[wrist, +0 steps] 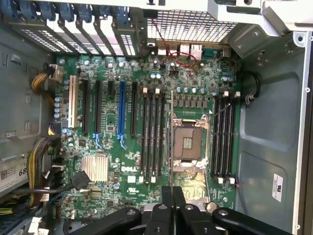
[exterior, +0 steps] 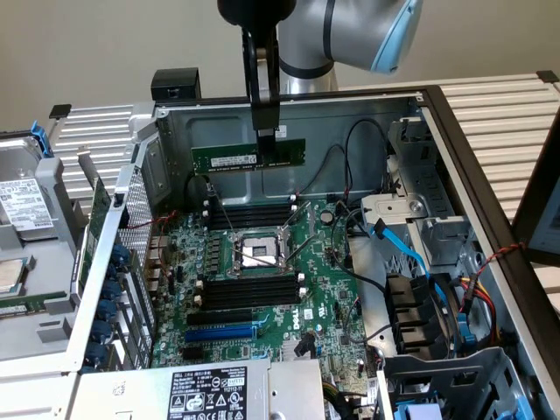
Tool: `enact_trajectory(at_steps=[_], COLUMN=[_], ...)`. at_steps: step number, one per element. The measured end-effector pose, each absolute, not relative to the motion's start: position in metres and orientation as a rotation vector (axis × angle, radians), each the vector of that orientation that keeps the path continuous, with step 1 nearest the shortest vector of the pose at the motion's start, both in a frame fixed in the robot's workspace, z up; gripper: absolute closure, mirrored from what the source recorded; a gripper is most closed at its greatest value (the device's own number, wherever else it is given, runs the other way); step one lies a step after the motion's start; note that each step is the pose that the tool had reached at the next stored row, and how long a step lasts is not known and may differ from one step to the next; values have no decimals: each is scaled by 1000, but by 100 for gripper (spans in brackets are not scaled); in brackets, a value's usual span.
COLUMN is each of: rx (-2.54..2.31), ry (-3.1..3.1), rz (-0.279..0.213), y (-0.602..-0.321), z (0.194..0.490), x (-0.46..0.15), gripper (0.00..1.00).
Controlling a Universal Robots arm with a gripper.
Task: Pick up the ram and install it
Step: 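Insert the ram into the slot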
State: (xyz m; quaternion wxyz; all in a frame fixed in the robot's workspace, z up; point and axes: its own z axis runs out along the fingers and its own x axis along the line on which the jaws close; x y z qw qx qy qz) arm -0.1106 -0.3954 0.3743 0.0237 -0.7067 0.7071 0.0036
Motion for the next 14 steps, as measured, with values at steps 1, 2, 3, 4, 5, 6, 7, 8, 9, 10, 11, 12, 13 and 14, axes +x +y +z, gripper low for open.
enact_trajectory(at_steps=[1, 2, 3, 4, 5, 6, 7, 8, 9, 10, 11, 12, 13, 14], rx=[-2188, -2189, -2192, -2196, -2199, -2203, -2205, -2207, -2210, -2211, -2214, -2215, -2217, -2218], ry=[2189, 2190, 2194, 2198, 2201, 2204, 2207, 2209, 2212, 2214, 2217, 2220, 2223, 2225], rz=[12, 15, 15, 15, 17, 18, 16, 13, 8, 3, -3, -8, -14, -16], y=[-395, -395, -395, -394, -394, -393, -393, -392, -391, -390, -390, -389, -389, -388], z=[374, 374, 373, 373, 372, 371, 371, 370, 369, 368, 368, 367, 366, 365], x=[-110, -110, -110, -110, -110, -110, -109, -109, -108, -108, -108, -108, -107, -107], gripper=[88, 88, 88, 88, 88, 88, 88, 88, 88, 88, 88, 88, 88, 88])
